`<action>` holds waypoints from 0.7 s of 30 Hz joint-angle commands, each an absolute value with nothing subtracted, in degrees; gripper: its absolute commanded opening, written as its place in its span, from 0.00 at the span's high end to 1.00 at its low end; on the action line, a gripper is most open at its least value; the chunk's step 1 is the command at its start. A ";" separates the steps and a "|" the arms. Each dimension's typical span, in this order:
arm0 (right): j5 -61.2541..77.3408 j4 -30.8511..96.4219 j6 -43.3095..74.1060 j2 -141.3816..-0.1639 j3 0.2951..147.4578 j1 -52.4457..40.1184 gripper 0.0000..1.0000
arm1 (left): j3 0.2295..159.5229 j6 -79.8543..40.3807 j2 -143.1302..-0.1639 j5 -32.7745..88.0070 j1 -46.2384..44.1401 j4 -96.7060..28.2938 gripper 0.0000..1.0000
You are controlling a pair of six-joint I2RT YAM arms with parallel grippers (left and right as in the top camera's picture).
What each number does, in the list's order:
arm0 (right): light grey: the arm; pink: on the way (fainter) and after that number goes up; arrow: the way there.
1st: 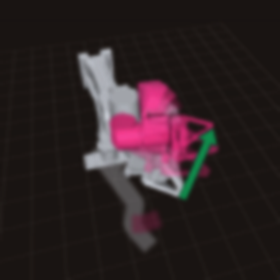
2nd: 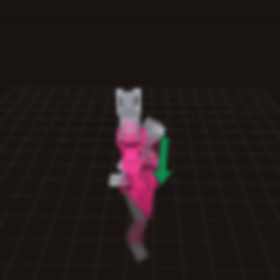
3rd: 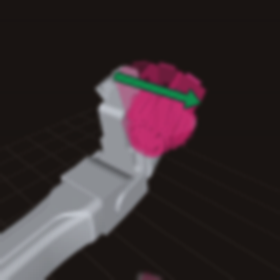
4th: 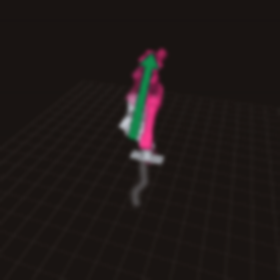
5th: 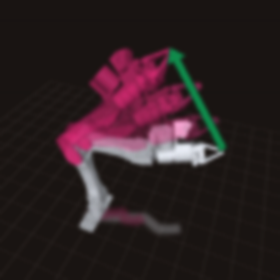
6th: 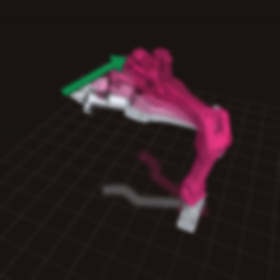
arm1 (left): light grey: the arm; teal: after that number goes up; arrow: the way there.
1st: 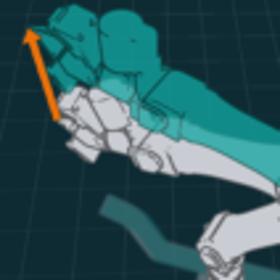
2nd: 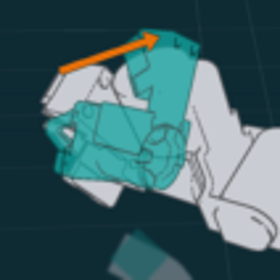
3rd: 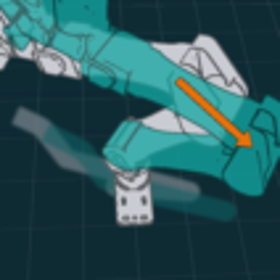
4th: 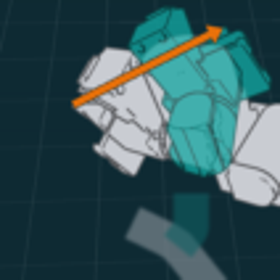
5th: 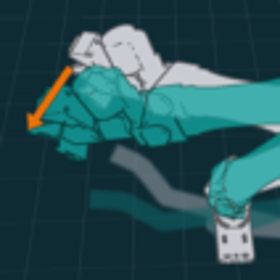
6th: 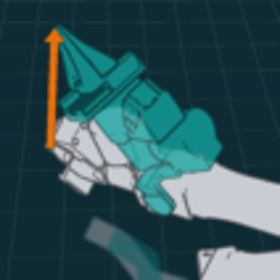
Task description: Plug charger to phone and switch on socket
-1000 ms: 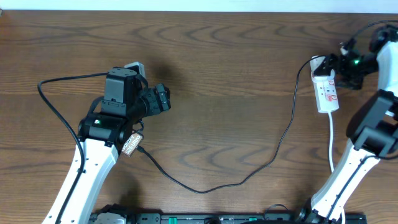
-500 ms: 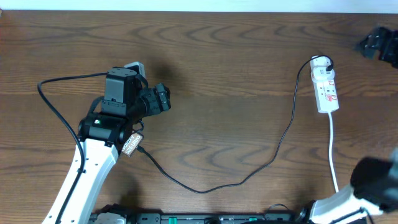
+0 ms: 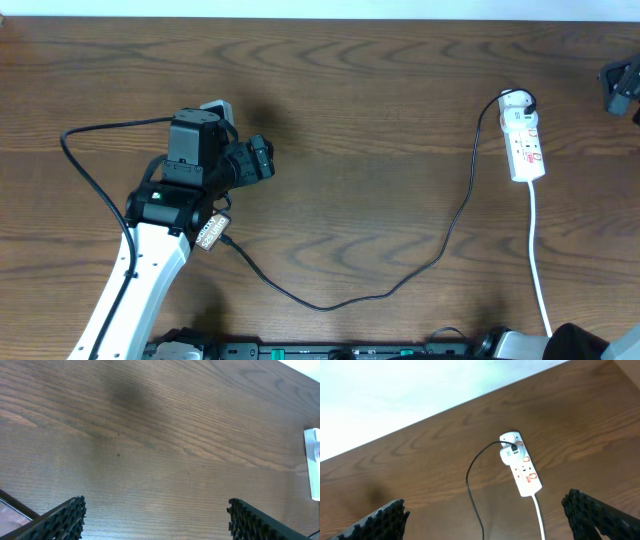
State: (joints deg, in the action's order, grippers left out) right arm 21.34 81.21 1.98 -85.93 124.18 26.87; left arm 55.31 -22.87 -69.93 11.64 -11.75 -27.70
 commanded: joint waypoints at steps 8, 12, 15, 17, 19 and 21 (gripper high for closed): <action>21.10 81.36 2.74 -85.30 124.55 26.68 0.01 | 56.49 -22.76 -69.45 10.87 -11.97 -27.86 0.11; 21.10 81.54 2.74 -85.30 124.53 26.68 0.01 | 56.49 -22.76 -69.45 10.87 -11.97 -27.86 0.11; 21.10 81.87 2.76 -85.30 124.53 26.68 0.01 | 56.49 -22.76 -69.45 10.87 -11.97 -27.86 0.11; 21.10 82.13 2.74 -85.30 124.53 26.68 0.01 | 56.49 -22.74 -69.45 10.85 -11.97 -27.90 0.11; 21.10 82.13 2.74 -85.30 124.53 26.68 0.01 | 56.49 -22.13 -69.43 9.85 -11.92 -29.69 0.11; 21.10 82.13 2.76 -85.30 124.53 26.68 0.01 | 56.47 -22.11 -69.45 9.65 -11.92 -31.09 0.11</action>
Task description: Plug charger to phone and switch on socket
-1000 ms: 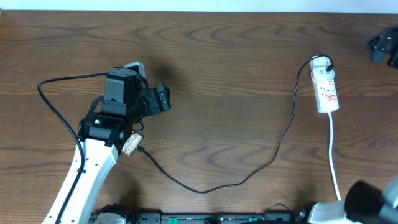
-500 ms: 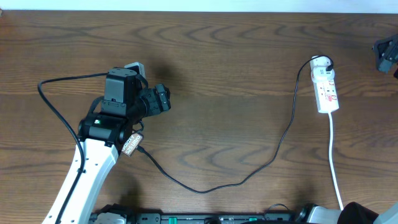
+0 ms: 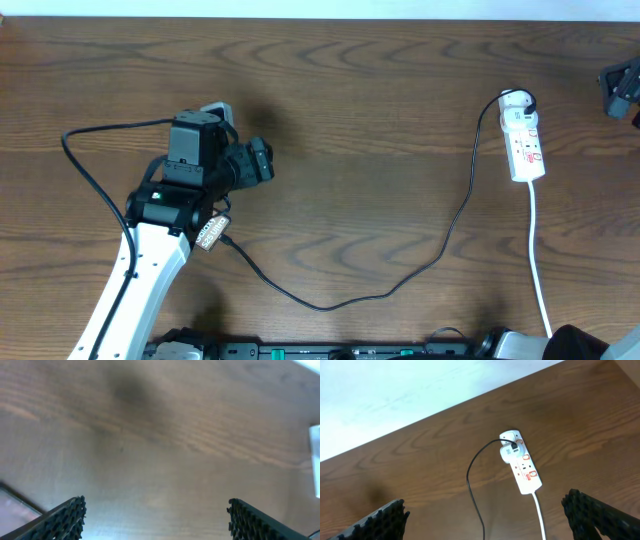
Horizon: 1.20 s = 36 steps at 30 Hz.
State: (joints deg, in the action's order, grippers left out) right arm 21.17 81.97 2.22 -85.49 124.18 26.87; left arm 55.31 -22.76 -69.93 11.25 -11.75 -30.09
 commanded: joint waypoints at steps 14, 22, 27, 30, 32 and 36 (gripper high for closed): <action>21.10 82.15 2.74 -85.41 124.53 26.68 0.01 | 38.89 -21.85 -51.00 -1.41 -13.85 -14.52 0.11; 21.10 82.13 2.74 -85.41 124.53 26.68 0.01 | 16.64 -5.39 -28.93 -1.56 -13.67 17.06 0.11; 21.10 82.15 2.74 -85.41 124.53 26.68 0.01 | 8.47 -4.32 -18.87 -0.47 -9.80 20.53 0.11; 21.10 82.15 2.74 -85.41 124.53 26.68 0.01 | 4.93 -4.38 -14.46 2.04 -5.85 20.51 0.11; 21.10 82.15 2.74 -85.41 124.53 26.68 0.01 | 3.05 -4.73 -12.12 3.46 -3.40 20.47 0.11; 21.10 82.15 2.74 -85.41 124.53 26.68 0.01 | 0.23 -4.75 -7.86 5.82 -0.21 18.98 0.11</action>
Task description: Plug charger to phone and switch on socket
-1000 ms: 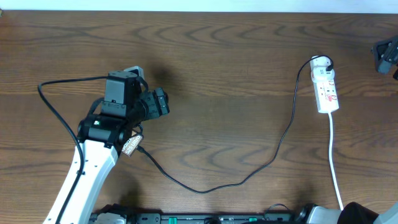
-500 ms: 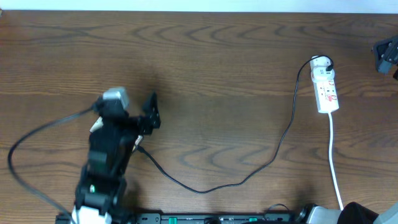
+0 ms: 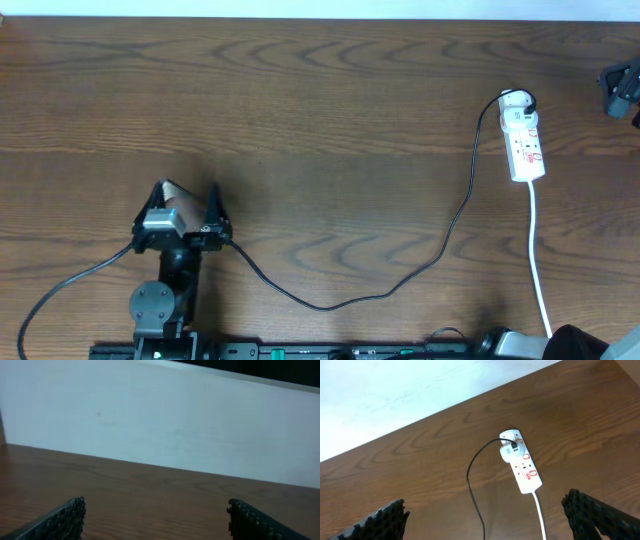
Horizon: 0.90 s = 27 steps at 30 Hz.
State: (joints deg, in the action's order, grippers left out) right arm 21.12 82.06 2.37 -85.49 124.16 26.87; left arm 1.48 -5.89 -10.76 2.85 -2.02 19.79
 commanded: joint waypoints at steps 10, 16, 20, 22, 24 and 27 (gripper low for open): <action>21.10 82.15 2.74 -85.41 124.53 26.68 0.01 | 0.25 -5.34 -0.05 5.93 1.06 -4.14 0.11; 21.10 82.15 2.74 -85.41 124.53 26.68 0.01 | 0.25 -6.09 -0.08 4.71 1.06 -3.90 0.11; 21.10 82.13 2.74 -85.41 124.53 26.68 0.01 | 0.25 -6.46 -0.08 3.79 1.06 -4.08 0.11; 21.10 82.15 2.74 -85.41 124.53 26.70 0.01 | 0.25 -6.44 -0.08 3.79 1.06 -4.08 0.11; 21.10 82.15 2.74 -85.41 124.53 26.68 0.01 | 0.25 -6.35 -0.08 3.81 1.06 -4.08 0.11; 21.10 82.15 2.74 -85.41 124.53 26.68 0.01 | 0.25 -5.56 -0.08 3.84 1.06 -4.08 0.11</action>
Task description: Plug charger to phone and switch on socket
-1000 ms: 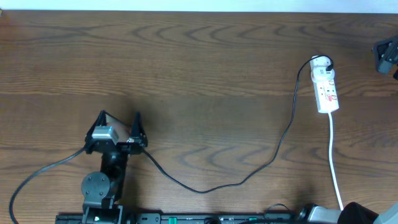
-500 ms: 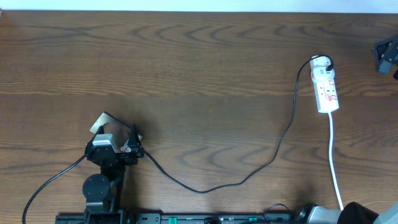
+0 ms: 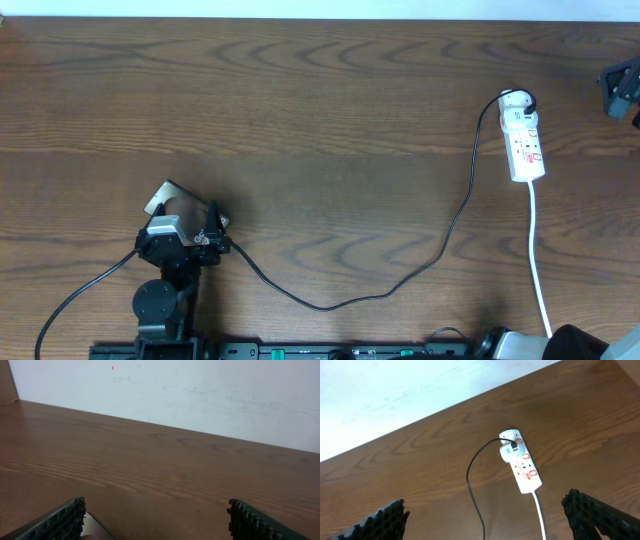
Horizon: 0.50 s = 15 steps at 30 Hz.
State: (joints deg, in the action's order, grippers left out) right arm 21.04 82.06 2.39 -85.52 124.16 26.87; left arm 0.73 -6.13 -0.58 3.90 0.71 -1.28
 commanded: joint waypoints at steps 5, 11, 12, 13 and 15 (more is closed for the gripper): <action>21.10 82.15 2.74 -85.41 124.53 26.68 0.01 | 0.25 -5.63 -0.08 5.02 1.06 -3.84 0.11; 21.10 82.13 2.74 -85.41 124.53 26.68 0.01 | 0.25 -5.61 -0.14 4.93 1.06 -3.81 0.11; 21.10 82.13 2.74 -85.41 124.53 26.68 0.01 | 0.25 -5.63 -0.19 4.93 1.06 -3.81 0.11; 21.10 82.15 2.74 -85.41 124.53 26.68 0.01 | 0.25 -5.63 -0.23 4.93 1.06 -3.81 0.11; 21.10 82.15 2.74 -85.41 124.53 26.68 0.01 | 0.25 -5.63 -0.23 4.93 1.06 -3.81 0.11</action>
